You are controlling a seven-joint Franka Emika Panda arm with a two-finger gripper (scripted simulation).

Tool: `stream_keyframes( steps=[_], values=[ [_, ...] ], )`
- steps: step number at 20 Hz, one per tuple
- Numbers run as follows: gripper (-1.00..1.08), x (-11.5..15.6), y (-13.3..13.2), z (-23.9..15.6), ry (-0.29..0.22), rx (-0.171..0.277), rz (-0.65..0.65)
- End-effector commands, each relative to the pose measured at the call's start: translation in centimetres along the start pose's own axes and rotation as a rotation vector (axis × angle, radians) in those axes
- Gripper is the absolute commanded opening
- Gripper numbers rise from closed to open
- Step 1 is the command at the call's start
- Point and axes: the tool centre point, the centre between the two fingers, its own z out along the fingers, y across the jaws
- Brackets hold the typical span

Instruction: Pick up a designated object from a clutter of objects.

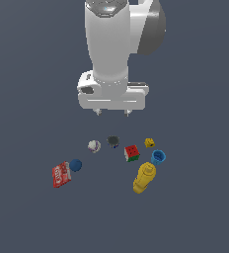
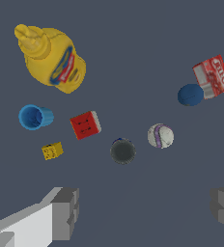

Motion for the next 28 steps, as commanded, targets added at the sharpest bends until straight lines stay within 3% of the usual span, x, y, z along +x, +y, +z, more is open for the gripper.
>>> stream_keyframes(
  steps=[1,16,28],
  values=[
    [1.00,0.0,0.0,0.0,0.000,0.000,0.000],
    [1.00,0.1,1.4,-1.1,0.018,-0.008,0.007],
    [1.00,0.6,1.0,3.9,0.031,-0.001,0.156]
  ],
)
